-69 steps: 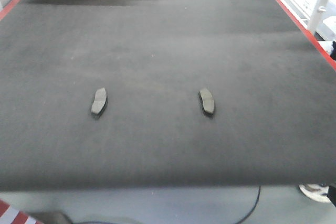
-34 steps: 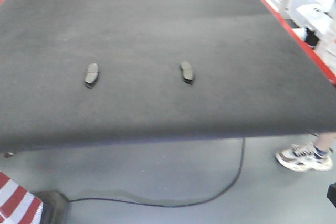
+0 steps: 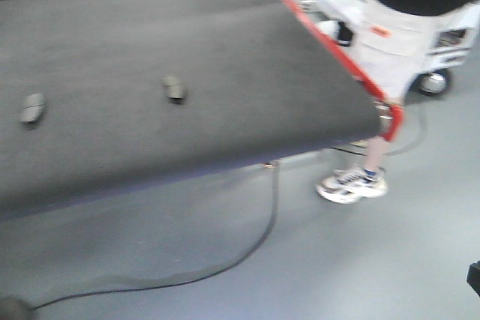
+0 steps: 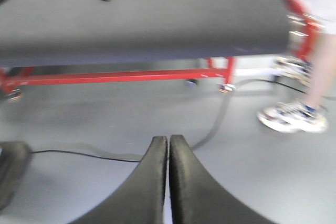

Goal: Move and align brake pads A on conveyor
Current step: 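Back the base away from the conveyor and turn around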

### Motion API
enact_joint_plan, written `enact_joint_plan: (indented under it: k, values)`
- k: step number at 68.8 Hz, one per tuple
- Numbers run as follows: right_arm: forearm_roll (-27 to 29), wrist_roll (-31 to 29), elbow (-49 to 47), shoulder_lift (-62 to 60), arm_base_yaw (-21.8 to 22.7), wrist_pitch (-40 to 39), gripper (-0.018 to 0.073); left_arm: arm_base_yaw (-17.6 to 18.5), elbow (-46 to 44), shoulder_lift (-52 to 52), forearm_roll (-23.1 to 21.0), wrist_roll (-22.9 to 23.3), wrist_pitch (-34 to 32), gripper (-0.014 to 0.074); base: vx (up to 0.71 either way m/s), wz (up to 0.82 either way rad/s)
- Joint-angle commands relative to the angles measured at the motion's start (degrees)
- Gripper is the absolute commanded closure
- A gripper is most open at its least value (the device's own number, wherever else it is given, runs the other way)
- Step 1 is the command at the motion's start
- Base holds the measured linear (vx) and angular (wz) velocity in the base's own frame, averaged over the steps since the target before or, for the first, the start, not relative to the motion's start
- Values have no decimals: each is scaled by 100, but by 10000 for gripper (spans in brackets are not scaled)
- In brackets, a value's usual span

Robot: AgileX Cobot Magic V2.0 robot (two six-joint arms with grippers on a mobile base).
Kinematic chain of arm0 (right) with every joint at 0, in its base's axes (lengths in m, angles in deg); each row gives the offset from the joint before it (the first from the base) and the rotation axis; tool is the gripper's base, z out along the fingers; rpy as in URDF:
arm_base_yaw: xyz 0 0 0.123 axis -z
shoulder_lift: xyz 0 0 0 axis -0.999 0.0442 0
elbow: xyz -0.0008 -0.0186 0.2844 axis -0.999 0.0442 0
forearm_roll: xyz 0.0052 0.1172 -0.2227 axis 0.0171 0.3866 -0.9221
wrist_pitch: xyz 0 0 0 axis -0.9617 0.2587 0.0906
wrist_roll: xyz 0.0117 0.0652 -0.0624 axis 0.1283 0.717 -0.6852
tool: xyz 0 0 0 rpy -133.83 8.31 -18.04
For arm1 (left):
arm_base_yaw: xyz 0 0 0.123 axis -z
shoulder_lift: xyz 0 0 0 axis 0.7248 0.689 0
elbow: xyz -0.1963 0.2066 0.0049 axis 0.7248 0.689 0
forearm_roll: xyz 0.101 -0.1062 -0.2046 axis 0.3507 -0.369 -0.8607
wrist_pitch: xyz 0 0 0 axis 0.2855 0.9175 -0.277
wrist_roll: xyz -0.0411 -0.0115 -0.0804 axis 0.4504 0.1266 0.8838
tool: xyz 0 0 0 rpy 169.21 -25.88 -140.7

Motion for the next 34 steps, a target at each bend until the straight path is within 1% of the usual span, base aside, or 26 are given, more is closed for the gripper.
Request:
enact_joint_plan:
  k: [1, 34]
  values:
    - [-41, -70, -156, 41, -3, -396, 569, -21, -147, 27, 20, 40, -401, 603, -7, -63]
    - [-41, -70, -156, 41, -3, -396, 569, -21, -147, 27, 20, 40, -401, 603, -3, -69]
